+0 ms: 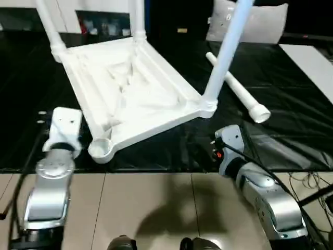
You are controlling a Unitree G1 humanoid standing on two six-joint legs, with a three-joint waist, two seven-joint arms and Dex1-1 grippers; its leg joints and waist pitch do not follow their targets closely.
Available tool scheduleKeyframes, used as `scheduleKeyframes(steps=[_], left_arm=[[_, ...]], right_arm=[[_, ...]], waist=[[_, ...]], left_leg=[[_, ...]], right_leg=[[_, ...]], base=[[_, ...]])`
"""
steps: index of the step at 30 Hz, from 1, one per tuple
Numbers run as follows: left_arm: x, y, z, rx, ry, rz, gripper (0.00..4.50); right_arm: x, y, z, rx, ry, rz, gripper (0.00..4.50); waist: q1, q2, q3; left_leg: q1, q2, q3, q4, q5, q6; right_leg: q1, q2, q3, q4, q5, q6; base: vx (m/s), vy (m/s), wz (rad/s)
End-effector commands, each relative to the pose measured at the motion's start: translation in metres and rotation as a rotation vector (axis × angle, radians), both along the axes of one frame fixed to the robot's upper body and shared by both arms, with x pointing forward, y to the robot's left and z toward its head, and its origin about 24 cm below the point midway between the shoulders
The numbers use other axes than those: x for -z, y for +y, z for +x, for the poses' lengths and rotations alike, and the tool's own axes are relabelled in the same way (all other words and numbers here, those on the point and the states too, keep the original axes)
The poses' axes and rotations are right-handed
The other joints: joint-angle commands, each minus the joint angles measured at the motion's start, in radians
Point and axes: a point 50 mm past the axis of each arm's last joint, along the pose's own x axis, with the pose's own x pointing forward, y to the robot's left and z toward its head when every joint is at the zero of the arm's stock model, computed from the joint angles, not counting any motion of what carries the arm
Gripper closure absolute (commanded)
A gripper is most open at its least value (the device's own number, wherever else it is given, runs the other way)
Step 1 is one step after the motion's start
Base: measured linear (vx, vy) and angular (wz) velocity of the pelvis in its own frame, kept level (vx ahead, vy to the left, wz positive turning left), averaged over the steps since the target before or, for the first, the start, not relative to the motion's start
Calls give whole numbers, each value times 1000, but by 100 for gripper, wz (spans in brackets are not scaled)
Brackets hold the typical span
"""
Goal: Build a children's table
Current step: Move table base
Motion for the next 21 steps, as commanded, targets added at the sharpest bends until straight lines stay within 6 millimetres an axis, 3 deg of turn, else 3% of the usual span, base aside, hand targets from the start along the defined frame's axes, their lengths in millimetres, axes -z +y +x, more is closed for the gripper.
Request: scheduleKeyframes(steps=[1, 2, 4, 5, 7, 10, 12, 14, 21], left_arm=[[7, 2, 0, 9, 60, 19, 224], [12, 2, -2, 30, 102, -2, 215], [16, -2, -2, 79, 130, -51, 199], [17, -6, -3, 105, 144, -76, 189], [19, -14, -3, 186, 168, -117, 183], [22, -25, -5, 307, 207, -140, 164], [23, -31, -6, 385, 226, -148, 142], [23, -38, -9, 457, 245, -183, 125], [27, -60, -9, 625, 286, -236, 103]], right_arm=[[1, -3, 1, 3, 10, -22, 0], [2, -2, 1, -5, 21, -26, 0], [3, -2, 1, -19, 26, -29, 0], [3, -1, 1, -20, 25, -29, 0], [3, -1, 2, -21, 21, -30, 0], [2, -1, 3, -23, 17, -33, 0], [2, -1, 4, -26, 16, -36, 0], [2, -1, 4, -30, 15, -39, 0], [2, 0, 6, -42, 14, -51, 0]], waist=[[2, 20, -82], [5, 18, -91], [7, 18, -98], [7, 15, -94], [8, 11, -90], [9, 12, -79], [9, 10, -76], [9, 8, -75], [13, 9, -78]], left_leg=[[6, 63, -16, -89, -149, 20], [3, 60, -15, -82, -61, 44], [2, 59, -14, -72, 51, 76], [-1, 59, -10, -72, 57, 92], [0, 62, -7, -78, -13, 98], [2, 67, -5, -90, -149, 56], [6, 69, -3, -94, -196, 30], [9, 71, 0, -97, -219, 10], [7, 70, 3, -98, -202, -1]], right_leg=[[37, -63, 64, -56, -137, -193], [44, -62, 62, -42, -39, -216], [44, -59, 60, -28, 86, -247], [44, -60, 59, -28, 98, -263], [45, -66, 60, -37, 16, -269], [41, -67, 61, -54, -154, -238], [36, -68, 64, -61, -225, -211], [31, -67, 65, -66, -257, -189], [30, -65, 67, -61, -229, -181]], base=[[57, 2, 3], [0, 0, 0], [0, 0, 0], [0, 0, 0], [0, 0, 0], [0, 0, 0], [0, 0, 0], [0, 0, 0], [0, 0, 0]])
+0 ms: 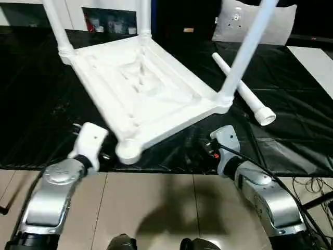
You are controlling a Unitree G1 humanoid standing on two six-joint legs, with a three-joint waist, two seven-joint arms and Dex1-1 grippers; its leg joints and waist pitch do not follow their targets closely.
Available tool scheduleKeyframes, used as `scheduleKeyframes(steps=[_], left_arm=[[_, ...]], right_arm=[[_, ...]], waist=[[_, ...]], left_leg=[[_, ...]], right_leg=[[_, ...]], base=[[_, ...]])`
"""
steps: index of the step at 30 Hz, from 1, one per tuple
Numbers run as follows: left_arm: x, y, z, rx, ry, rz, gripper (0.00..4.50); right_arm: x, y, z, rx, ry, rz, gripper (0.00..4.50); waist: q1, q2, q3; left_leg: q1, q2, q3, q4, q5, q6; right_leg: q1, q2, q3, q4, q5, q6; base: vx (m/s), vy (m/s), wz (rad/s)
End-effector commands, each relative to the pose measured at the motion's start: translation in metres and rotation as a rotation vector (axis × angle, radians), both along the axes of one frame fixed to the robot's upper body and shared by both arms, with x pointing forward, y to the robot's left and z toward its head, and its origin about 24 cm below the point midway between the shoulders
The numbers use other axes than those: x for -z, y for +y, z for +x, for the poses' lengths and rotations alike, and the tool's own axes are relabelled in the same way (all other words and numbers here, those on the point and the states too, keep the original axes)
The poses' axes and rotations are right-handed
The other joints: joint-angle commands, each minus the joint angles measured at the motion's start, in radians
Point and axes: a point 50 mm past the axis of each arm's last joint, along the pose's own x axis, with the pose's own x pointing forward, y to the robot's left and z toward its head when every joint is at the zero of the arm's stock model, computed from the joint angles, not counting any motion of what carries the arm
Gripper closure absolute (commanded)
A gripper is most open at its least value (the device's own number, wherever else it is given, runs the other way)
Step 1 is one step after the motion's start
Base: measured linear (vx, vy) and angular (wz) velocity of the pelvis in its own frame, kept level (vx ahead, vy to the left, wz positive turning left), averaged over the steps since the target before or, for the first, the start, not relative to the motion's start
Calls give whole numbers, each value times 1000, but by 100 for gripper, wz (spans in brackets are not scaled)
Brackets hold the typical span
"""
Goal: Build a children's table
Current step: Move table base, then move to table
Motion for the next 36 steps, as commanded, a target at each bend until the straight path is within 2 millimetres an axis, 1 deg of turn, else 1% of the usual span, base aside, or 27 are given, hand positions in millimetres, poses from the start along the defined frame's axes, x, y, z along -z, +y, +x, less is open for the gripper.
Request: scheduleKeyframes(steps=[1, 2, 3, 4, 5, 6, 7, 8, 10, 11, 12, 14, 15, 18, 22, 24, 25, 26, 27, 28, 29, 30, 31, 32, 33, 34, 36], left_arm=[[0, -14, 1, 76, 6, -26, 93], [2, -19, 4, 92, 9, -36, 75], [3, -22, 6, 100, 7, -38, 75], [3, -23, 8, 104, 6, -39, 57], [3, -26, 13, 94, -7, -47, 49], [3, -28, 16, 86, -16, -54, 40], [3, -29, 19, 74, -27, -55, 40], [3, -30, 25, 47, -45, -53, 22], [1, -30, 38, -16, -93, -42, 12], [0, -30, 44, -51, -119, -45, 5], [-2, -30, 48, -73, -136, -61, 5], [-6, -29, 52, -97, -168, -74, 5], [-12, -28, 53, -111, -211, -118, 5], [-16, -25, 49, -119, -249, -158, 5], [-20, -22, 31, -126, -290, -199, 5], [-24, -28, 18, -115, -320, -213, 5], [-25, -32, 14, -109, -333, -228, 5], [-27, -38, 8, -98, -350, -265, 5], [-24, -44, 3, -101, -325, -295, 5], [-24, -44, 3, -101, -324, -296, 5], [-22, -46, 2, -106, -314, -295, 5], [-21, -49, 1, -96, -321, -288, 5], [-21, -49, 1, -94, -322, -287, 5], [-19, -52, 2, -100, -332, -270, 5], [-19, -52, 2, -100, -332, -270, 5], [-19, -54, 2, -106, -331, -274, 5], [-20, -57, 2, -116, -329, -280, 5]], right_arm=[[0, -3, 2, 3, -3, -16, 0], [0, -2, 3, 1, -2, -19, 0], [0, -2, 3, 1, -2, -19, 0], [0, -2, 4, 0, -2, -20, 0], [1, -2, 4, -2, -2, -22, 0], [1, -2, 4, -3, -2, -24, 0], [1, -2, 5, -4, -1, -24, 0], [1, -2, 5, -4, -1, -25, 0], [2, -2, 5, -6, 0, -25, 0], [2, -1, 6, -7, 0, -25, 0], [2, -1, 6, -7, 0, -24, 0], [2, -1, 5, -5, -2, -23, 0], [3, -2, 4, 7, -2, -17, 0], [3, -3, 3, 30, -8, -10, 0], [-2, -7, 0, 104, -16, 37, 0], [-7, -7, -2, 118, -34, 42, 0], [-8, -7, -3, 119, -39, 38, 0], [-8, -8, -4, 123, -45, 31, 0], [-8, -9, -4, 132, -50, 27, 0], [-8, -9, -4, 132, -50, 27, 0], [-8, -10, -4, 139, -51, 31, 0], [-9, -11, -4, 151, -57, 38, 0], [-9, -11, -4, 152, -57, 39, 0], [-10, -13, -3, 155, -71, 31, 0], [-10, -13, -3, 155, -71, 31, 0], [-11, -13, -3, 156, -75, 29, 0], [-11, -14, -4, 171, -76, 29, 0]], waist=[[-4, 14, -73], [-4, 13, -73], [-2, 9, -75], [-1, 12, -76], [-1, 8, -77], [-1, 9, -77], [-1, 5, -78], [-1, 3, -78], [1, 7, -78], [-1, 5, -77], [0, 7, -79], [-1, 4, -79], [0, 13, -79], [-1, 11, -81], [-6, 8, -79], [-5, 8, -80], [-6, 2, -77], [-7, 4, -74], [-7, 1, -75], [-8, 0, -73], [-6, -4, -68], [-5, -2, -67], [-5, -8, -67], [-7, -6, -66], [-10, -10, -68], [-12, -9, -69], [-22, -6, -70]], left_leg=[[16, 61, -12, -95, -194, 3], [14, 60, -12, -95, -186, 5], [17, 60, -9, -92, -171, 9], [14, 60, -11, -92, -154, 12], [13, 59, -9, -91, -144, 15], [16, 60, -8, -91, -146, 15], [13, 60, -8, -91, -147, 16], [12, 59, -8, -91, -149, 17], [14, 59, -9, -91, -175, 13], [12, 58, -9, -92, -195, 10], [14, 58, -10, -92, -199, 8], [7, 59, -13, -94, -200, 6], [11, 59, -13, -92, -210, 3], [9, 62, -12, -92, -200, 4], [8, 67, -8, -92, -177, 14], [8, 69, -9, -92, -161, 21], [7, 68, -5, -93, -159, 28], [7, 68, -4, -94, -168, 28], [8, 68, -4, -93, -176, 26], [8, 70, -3, -95, -187, 23], [15, 66, 0, -95, -233, 17], [14, 65, -1, -96, -245, 13], [11, 64, -3, -98, -255, 7], [10, 63, -5, -99, -261, 1], [9, 64, -5, -99, -261, -1], [10, 64, -6, -99, -260, -5], [12, 72, -16, -103, -283, -34]], right_leg=[[44, -65, 65, -64, -219, -181], [45, -65, 65, -64, -212, -181], [44, -64, 66, -63, -202, -182], [47, -66, 65, -60, -186, -187], [48, -64, 64, -60, -179, -187], [47, -64, 65, -60, -177, -188], [49, -65, 65, -60, -177, -188], [50, -65, 64, -61, -183, -186], [49, -67, 64, -66, -221, -173], [49, -65, 62, -72, -247, -160], [50, -67, 62, -72, -254, -156], [53, -69, 61, -73, -269, -149], [49, -69, 61, -75, -277, -149], [50, -69, 60, -71, -240, -167], [48, -65, 62, -64, -187, -190], [51, -65, 61, -60, -174, -193], [49, -64, 62, -63, -181, -189], [48, -63, 62, -66, -200, -185], [48, -64, 62, -67, -215, -182], [47, -66, 63, -68, -233, -180], [38, -62, 63, -82, -309, -155], [38, -62, 63, -81, -334, -145], [40, -62, 62, -85, -368, -121], [39, -62, 62, -88, -385, -103], [40, -61, 61, -89, -385, -95], [39, -62, 61, -89, -388, -87], [38, -44, 50, -87, -366, -73]], base=[[0, 0, 0], [0, 0, 0], [0, 0, 0], [0, 0, 0], [0, 0, 0], [0, 0, 0], [0, 0, 0], [0, 0, 0], [0, 0, 0], [0, 0, 0], [0, 0, 0], [0, 0, 0], [0, 0, 0], [0, 0, 0], [0, 0, 0], [0, 0, 0], [0, 0, 0], [0, 0, 0], [0, 0, 0], [0, 0, 0], [0, 0, 0], [0, 0, 0], [0, 0, 0], [0, 0, 0], [0, 0, 0], [0, 0, 0], [0, 0, 0]])
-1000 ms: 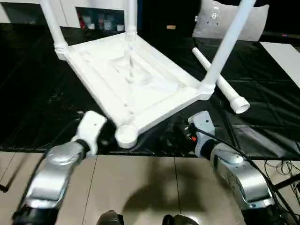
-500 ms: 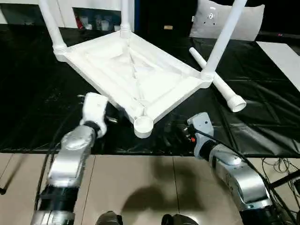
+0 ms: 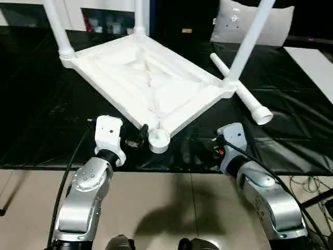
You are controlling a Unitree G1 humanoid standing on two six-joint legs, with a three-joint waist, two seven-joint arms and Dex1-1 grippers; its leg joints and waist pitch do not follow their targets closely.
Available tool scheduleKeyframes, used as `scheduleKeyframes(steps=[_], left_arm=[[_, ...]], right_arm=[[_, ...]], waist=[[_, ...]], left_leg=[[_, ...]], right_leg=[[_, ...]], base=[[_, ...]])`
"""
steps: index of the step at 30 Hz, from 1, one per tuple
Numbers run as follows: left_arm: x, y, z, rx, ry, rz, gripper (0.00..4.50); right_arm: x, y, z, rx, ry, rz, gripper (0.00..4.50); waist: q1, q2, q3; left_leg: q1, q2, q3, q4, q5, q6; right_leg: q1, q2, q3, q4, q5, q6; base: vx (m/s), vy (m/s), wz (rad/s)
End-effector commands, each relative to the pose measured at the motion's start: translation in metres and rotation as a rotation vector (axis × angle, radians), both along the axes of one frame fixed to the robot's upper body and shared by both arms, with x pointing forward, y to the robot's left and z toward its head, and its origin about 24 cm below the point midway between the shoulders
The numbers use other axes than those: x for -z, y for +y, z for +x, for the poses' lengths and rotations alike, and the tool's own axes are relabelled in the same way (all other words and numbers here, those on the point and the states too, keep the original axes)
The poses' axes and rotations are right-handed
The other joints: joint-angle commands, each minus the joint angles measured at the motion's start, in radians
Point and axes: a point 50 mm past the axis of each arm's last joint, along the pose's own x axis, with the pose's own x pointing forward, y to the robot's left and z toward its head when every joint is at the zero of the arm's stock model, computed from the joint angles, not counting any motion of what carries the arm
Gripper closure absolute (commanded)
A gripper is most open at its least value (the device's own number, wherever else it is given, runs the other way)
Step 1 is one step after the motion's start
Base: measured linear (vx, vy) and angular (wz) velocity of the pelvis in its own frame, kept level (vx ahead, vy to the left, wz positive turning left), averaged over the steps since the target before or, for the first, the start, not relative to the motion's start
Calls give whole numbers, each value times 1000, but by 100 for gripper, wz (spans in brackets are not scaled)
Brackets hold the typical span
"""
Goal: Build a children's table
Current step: Move to table
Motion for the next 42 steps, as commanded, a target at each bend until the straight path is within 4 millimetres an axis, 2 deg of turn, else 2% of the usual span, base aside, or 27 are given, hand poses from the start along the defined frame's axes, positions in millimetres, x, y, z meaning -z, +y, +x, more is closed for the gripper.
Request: scheduleKeyframes(steps=[1, 4, 6, 7, 8, 9, 10, 11, 13, 14, 15, 16, 17, 18, 19, 20, 21, 23, 27, 31, 32, 34, 35, 37, 38, 39, 42], left_arm=[[-1, -4, -1, -7, -2, -2, 5], [1, -4, -2, -27, 10, -10, 5], [2, -2, -2, -42, 14, -10, 5], [2, -2, -2, -48, 13, -13, 5], [3, -1, -3, -54, 10, -16, 5], [3, -1, -4, -55, 10, -16, 5], [4, -2, -5, -55, 12, -13, 5], [4, -2, -5, -55, 14, -10, 5], [6, -2, -7, -58, 22, -3, 5], [6, -2, -7, -63, 25, -2, 5], [7, -2, -8, -70, 33, -14, 5], [7, -2, -8, -71, 35, -18, 5], [8, 0, -8, -90, 55, -21, 5], [8, 0, -8, -92, 48, -25, 5], [6, 0, -8, -92, 38, -23, 5], [6, 2, -7, -95, 32, -9, 5], [5, 2, -7, -90, 21, -8, 5], [2, 3, -8, -74, 12, -22, 5], [2, 2, -9, -59, 16, -23, 5], [3, 1, -12, -48, 26, -32, 5], [3, 0, -12, -48, 25, -32, 5], [3, 0, -12, -47, 25, -32, 5], [3, 0, -12, -45, 26, -31, 5], [3, 0, -12, -42, 28, -29, 5], [3, 0, -12, -42, 28, -28, 5], [3, 0, -13, -42, 28, -28, 5], [3, 0, -13, -40, 29, -24, 5]], right_arm=[[-5, -6, -1, 38, -21, 8, 0], [-4, -9, -2, 44, -20, 7, 0], [-5, -11, -2, 45, -21, -2, 0], [-5, -11, -2, 45, -21, -6, 0], [-5, -12, -2, 45, -21, -10, 0], [-5, -13, -3, 45, -20, -11, 0], [-5, -13, -3, 45, -17, -13, 0], [-4, -14, -4, 45, -15, -15, 0], [-4, -15, -5, 52, -6, -21, 0], [-3, -16, -5, 59, -1, -21, 0], [-3, -16, -5, 65, 3, -22, 0], [-3, -16, -5, 66, 4, -22, 0], [-4, -17, -6, 66, 5, -26, 0], [-4, -17, -6, 67, 7, -30, 0], [-4, -17, -6, 65, 10, -30, 0], [-4, -17, -7, 65, 10, -30, 0], [-4, -17, -7, 65, 10, -28, 0], [-3, -16, -8, 65, 9, -26, 0], [-4, -14, -9, 62, 4, -25, 0], [-4, -13, -10, 62, 5, -26, 0], [-4, -14, -10, 60, 5, -28, 0], [-4, -14, -10, 58, 4, -30, 0], [-4, -14, -9, 58, 4, -31, 0], [-3, -14, -9, 58, 5, -33, 0], [-3, -14, -9, 57, 5, -33, 0], [-3, -13, -8, 56, 5, -33, 0], [-3, -13, -8, 54, 6, -32, 0]], waist=[[-15, 11, -67], [-44, 40, -76], [-54, 22, -80], [-56, -2, -82], [-48, -34, -82], [-39, -65, -91], [-8, -67, -99], [-16, -58, -81], [-27, -40, -81], [-29, 10, -81], [-46, 41, -108], [-57, 24, -104], [-47, 21, -89], [-43, 13, -84], [-43, 13, -84], [-26, -36, -102], [-21, -58, -105], [10, -52, -85], [-2, -35, -71], [-41, -4, -42], [-52, 21, -28], [-22, 47, -33], [2, 12, -27], [-10, -33, -15], [19, -35, -35], [30, -34, -47], [10, 16, -76]], left_leg=[[21, 80, -38, -104, -314, -44], [60, 222, -125, -168, -264, 54], [66, 234, -122, -164, -159, 184], [45, 202, -98, -149, -154, 272], [10, 74, -17, -70, -230, 294], [-10, -59, 44, 94, -264, 267], [-35, -87, 46, 201, -248, 179], [-62, -76, 20, 203, -195, 138], [-34, -74, 8, 134, -212, 169], [9, 2, -29, 39, -152, 205], [83, 317, -220, -88, -16, 325], [94, 341, -223, -77, 55, 383], [75, 225, -135, -46, 215, 451], [33, 148, -102, -37, 239, 521], [33, 148, -102, -37, 239, 521], [-4, -16, -36, 38, 52, 347], [-47, -33, -29, 51, 7, 279], [-25, -6, -37, -2, -65, 62], [-6, 6, -26, -42, -205, -27], [86, 33, -46, -76, -659, -34], [101, 68, -56, -120, -822, -22], [29, 115, -51, -211, -951, -14], [84, 127, -30, -193, -899, 33], [104, 18, 3, -21, -674, -19], [51, 12, -12, 67, -263, 32], [17, 16, -16, 40, -193, 40], [81, 42, -24, -83, -127, 58]], right_leg=[[38, -29, 39, -85, -306, -83], [18, -7, 7, 19, -117, -142], [-7, -17, 18, 58, -92, -190], [-1, -37, 35, 43, -61, -281], [13, -33, 44, -40, -85, -426], [31, -28, 47, -113, -182, -437], [55, -51, 46, -124, -357, -354], [59, -76, 40, -118, -348, -283], [75, -65, 43, -160, -417, -104], [75, -39, 9, -199, -436, 37], [17, -1, -37, 26, -339, 147], [-50, -9, -15, 127, -344, 147], [-121, -9, 23, 206, -221, 39], [-75, -24, 82, 146, -106, -3], [-75, -24, 82, 146, -106, -3], [-3, -45, 134, -9, -82, 16], [46, -99, 153, -36, -163, 71], [36, -79, 145, -61, -473, 185], [20, -42, 121, -84, -691, 116], [22, 5, 9, -130, -784, 9], [46, 26, -39, -107, -639, -13], [140, 16, -36, 101, -310, -48], [107, -16, 51, 105, -376, -21], [47, -74, 62, -129, -1010, -5], [121, -160, 129, -175, -1182, -29], [162, -143, 136, -155, -1068, -51], [145, -7, 43, -74, -417, -153]], base=[[0, 0, 0], [4, -24, 0], [23, -122, 1], [25, -184, 1], [14, -220, -2], [14, -220, -2], [5, -223, -5], [-10, -214, -8], [-21, -205, -4], [-49, -177, 15], [-49, -177, 15], [-37, -194, 8], [-25, -161, -2], [-25, -161, -2], [-64, -142, 4], [-89, -197, -12], [-89, -197, -12], [-104, -203, -12], [-83, -133, -8], [-15, -9, -1], [0, 0, 0], [-31, 16, -6], [0, 0, 0], [23, -30, -6], [85, -16, -16], [85, -16, -16], [120, 21, 6]])
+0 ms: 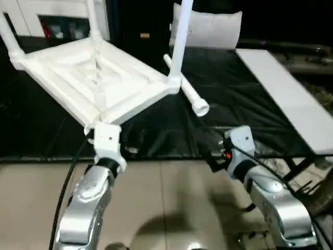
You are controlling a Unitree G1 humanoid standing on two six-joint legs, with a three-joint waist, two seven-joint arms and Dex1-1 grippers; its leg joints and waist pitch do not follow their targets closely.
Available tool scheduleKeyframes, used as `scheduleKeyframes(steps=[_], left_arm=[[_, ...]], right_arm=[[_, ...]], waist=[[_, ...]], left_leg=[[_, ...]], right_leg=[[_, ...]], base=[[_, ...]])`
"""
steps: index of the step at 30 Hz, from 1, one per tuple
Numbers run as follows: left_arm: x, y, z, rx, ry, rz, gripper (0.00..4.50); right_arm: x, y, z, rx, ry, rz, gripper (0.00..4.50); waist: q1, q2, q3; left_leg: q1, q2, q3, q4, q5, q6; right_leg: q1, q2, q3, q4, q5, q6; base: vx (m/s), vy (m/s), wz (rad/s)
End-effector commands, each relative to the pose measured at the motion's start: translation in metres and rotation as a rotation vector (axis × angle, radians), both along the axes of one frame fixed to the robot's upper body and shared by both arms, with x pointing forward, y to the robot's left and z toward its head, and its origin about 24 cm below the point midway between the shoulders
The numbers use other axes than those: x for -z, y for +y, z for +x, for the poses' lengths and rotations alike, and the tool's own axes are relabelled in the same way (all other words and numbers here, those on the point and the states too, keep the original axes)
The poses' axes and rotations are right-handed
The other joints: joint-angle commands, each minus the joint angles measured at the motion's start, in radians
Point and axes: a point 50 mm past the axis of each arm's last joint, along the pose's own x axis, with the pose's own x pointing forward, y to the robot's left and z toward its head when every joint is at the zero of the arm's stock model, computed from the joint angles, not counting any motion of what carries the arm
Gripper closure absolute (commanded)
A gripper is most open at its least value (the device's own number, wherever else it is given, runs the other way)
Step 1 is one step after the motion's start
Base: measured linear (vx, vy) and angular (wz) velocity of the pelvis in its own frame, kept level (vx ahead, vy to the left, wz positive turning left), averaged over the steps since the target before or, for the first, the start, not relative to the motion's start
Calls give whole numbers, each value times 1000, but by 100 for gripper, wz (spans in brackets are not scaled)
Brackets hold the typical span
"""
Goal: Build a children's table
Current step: Move to table
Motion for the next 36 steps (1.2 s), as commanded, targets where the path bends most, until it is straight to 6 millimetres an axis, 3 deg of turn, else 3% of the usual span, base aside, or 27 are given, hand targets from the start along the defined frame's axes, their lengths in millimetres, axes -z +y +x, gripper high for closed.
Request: scheduleKeyframes(steps=[1, 2, 4, 6, 8, 9, 10, 11, 12, 13, 14, 16, 17, 18, 20, 24, 25, 27, 28, 29, 30, 31, 32, 33, 34, 35, 36], left_arm=[[-2, 0, 0, 5, -3, 1, 5], [-2, -1, 0, 7, -3, 1, 5], [-2, 0, 0, 9, -3, 4, 5], [-2, 0, 1, 8, -2, 4, 5], [-2, -1, 1, 12, -3, 11, 5], [-2, -1, 1, 13, -4, 11, 5], [-3, -1, 1, 14, -4, 14, 5], [-3, 0, 2, 16, -4, 18, 5], [-3, 0, 2, 17, -6, 23, 5], [-3, 0, 2, 17, -6, 23, 5], [-3, 0, 2, 18, -6, 25, 5], [-4, 0, 3, 27, -10, 32, 5], [-5, -1, 3, 33, -11, 36, 5], [-5, -1, 3, 39, -12, 39, 5], [-5, -1, 3, 43, -11, 43, 5], [-4, -1, 4, 48, -9, 44, 5], [-4, -1, 4, 49, -9, 45, 5], [-5, -2, 4, 53, -11, 47, 5], [-5, -3, 4, 54, -12, 48, 5], [-5, -3, 4, 57, -12, 51, 5], [-5, -3, 4, 57, -12, 51, 5], [-5, -3, 4, 61, -12, 54, 5], [-5, -5, 3, 91, -8, 71, 5], [-5, -5, 3, 91, -8, 71, 5], [-5, -5, 2, 96, -7, 75, 5], [-5, -6, 2, 107, -7, 80, 5], [-6, -6, 2, 121, -8, 87, 5]], right_arm=[[-4, -2, 2, 8, -16, -1, 0], [-4, -2, 2, 8, -16, -1, 0], [-4, -2, 3, 8, -19, -2, 0], [-4, -2, 4, 7, -21, -6, 0], [-4, -2, 4, 6, -23, -7, 0], [-4, -1, 4, 6, -23, -7, 0], [-4, -1, 4, 4, -24, -7, 0], [-4, 0, 5, 2, -24, -6, 0], [-4, 0, 5, 2, -26, -6, 0], [-4, 0, 5, 2, -26, -6, 0], [-4, 0, 5, 2, -26, -6, 0], [-4, 1, 6, 2, -29, -6, 0], [-5, 1, 6, 4, -32, -4, 0], [-5, 1, 7, 6, -33, -3, 0], [-5, 1, 7, 8, -34, -3, 0], [-6, 1, 7, 8, -38, -1, 0], [-6, 1, 7, 8, -38, 0, 0], [-7, 0, 8, 16, -37, 6, 0], [-8, -1, 9, 40, -44, 12, 0], [-9, -2, 10, 46, -48, 13, 0], [-9, -2, 10, 46, -48, 13, 0], [-10, -3, 11, 51, -51, 13, 0], [-12, -8, 15, 83, -38, -6, 0], [-12, -8, 15, 83, -38, -6, 0], [-12, -9, 15, 88, -35, -8, 0], [-15, -10, 17, 89, -44, -11, 0], [-19, -11, 20, 88, -55, -17, 0]], waist=[[-16, 24, -65], [-54, 30, -77], [-65, 12, -74], [-29, -38, -83], [15, -18, -85], [17, -4, -84], [-14, 36, -88], [-73, 55, -93], [-80, 38, -113], [-70, 38, -107], [-67, 11, -87], [-49, -50, -69], [-4, -74, -70], [0, -67, -75], [14, -33, -46], [-41, 42, -34], [-70, 55, -50], [-84, 53, -72], [-91, 46, -68], [-89, 3, -71], [-74, -22, -69], [-36, -29, -68], [-18, -15, -76], [-16, -23, -68], [-12, 16, -70], [-29, 67, -78], [-79, 79, -109]], left_leg=[[39, 34, -22, -106, -61, 111], [118, 73, -84, -107, -18, 269], [127, 76, -94, -92, 63, 439], [-41, -84, 14, -4, 93, 423], [-169, -53, -18, 43, 91, 241], [-158, -46, -18, 14, 113, 201], [-37, 8, -57, -49, 207, 197], [138, 95, -176, -57, 323, 483], [179, 141, -210, -55, 390, 588], [163, 149, -210, -53, 441, 624], [104, 100, -121, -74, 362, 588], [15, -42, -5, -56, -4, 393], [-23, -105, 12, 61, -155, 263], [-58, -90, -21, 93, -100, 223], [-78, -63, -49, 91, 1, 111], [-26, 25, -80, -110, -171, 98], [78, 80, -152, -139, -331, 142], [132, 97, -194, -129, -278, 318], [88, 5, -244, -120, -127, 573], [50, -63, -196, -76, -57, 568], [-39, -112, -138, -43, -59, 497], [-136, -91, -82, 108, -78, 376], [-133, -62, -74, 99, -27, 193], [-138, -59, -68, 72, 18, 179], [-125, -41, -59, -7, 144, 179], [7, 9, -107, -84, 163, 235], [164, 84, -217, -72, 198, 453]], right_leg=[[12, -19, 23, -71, -177, -170], [-58, -18, 8, -18, -21, -186], [-79, -44, 25, -4, 40, -164], [96, -52, 118, -65, 270, -201], [179, -98, 148, -75, 436, -240], [169, -69, 116, -65, 452, -221], [79, 12, 28, -9, 386, -134], [-109, 4, 3, 83, 33, -52], [-150, -20, 14, 113, -79, -11], [-164, -34, 23, 131, -106, 18], [-172, -41, 39, 115, 26, 42], [-66, -59, 102, -48, 87, -22], [17, -132, 213, -142, -422, -26], [65, -173, 222, -136, -515, -65], [60, -175, 195, -148, -462, -192], [31, -21, 34, -99, -355, -194], [-47, 3, 22, 4, -205, -141], [-106, -13, 23, 72, -54, -27], [-97, -8, 20, 57, -54, 29], [-54, -52, 76, -34, 20, 32], [34, -87, 105, -90, 28, 64], [133, -266, 159, -192, -174, 27], [145, -194, 178, -161, -185, -117], [149, -151, 157, -151, -138, -172], [148, -90, 82, -132, -92, -223], [59, 4, -2, -64, -68, -149], [-100, 20, -13, 73, -150, -38]], base=[[147, 42, 4], [176, 32, 8], [173, 24, 9], [165, -4, 12], [137, 10, 8], [124, 14, 2], [96, 6, -2], [142, -58, -4], [142, -58, -4], [163, -91, -7], [91, -32, -3], [71, -34, -3], [62, -92, -2], [62, -92, -2], [99, -67, -5], [105, 27, -6], [166, 94, -1], [175, 45, 6], [135, 15, 14], [123, 2, 54], [123, 2, 54], [106, -26, 73], [119, -23, 40], [119, -23, 40], [156, -6, 4], [186, 12, -2], [186, 12, -2]])
